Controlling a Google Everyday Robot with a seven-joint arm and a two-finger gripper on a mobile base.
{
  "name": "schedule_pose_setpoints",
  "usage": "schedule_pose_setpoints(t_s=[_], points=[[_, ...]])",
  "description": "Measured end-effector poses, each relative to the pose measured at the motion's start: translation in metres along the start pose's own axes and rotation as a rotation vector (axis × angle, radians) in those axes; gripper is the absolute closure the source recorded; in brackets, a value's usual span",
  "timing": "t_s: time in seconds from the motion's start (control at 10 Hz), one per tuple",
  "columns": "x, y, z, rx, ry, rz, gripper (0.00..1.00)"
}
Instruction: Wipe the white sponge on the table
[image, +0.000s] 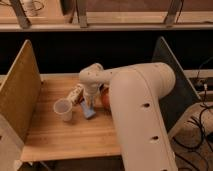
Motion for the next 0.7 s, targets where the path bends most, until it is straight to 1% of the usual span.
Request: schedule_pose_setpoints(t_s=[0.1, 0.2, 0.4, 0.5, 0.6, 0.7], points=[[0.004, 0.013, 0.004, -0.021, 0.003, -0.027, 1.0], [0.011, 0.024, 0.013, -0.04, 0.019, -0.049, 1.0], [0.02, 0.037, 0.023, -0.066, 0.037, -0.073, 1.0], [0.026, 0.043, 0.026, -0.082, 0.04, -0.086, 1.0], [0.032, 0.046, 0.026, -0.089, 0.047, -0.093, 1.0], [0.045, 0.049, 0.025, -0.097, 0.055, -0.103, 1.0]])
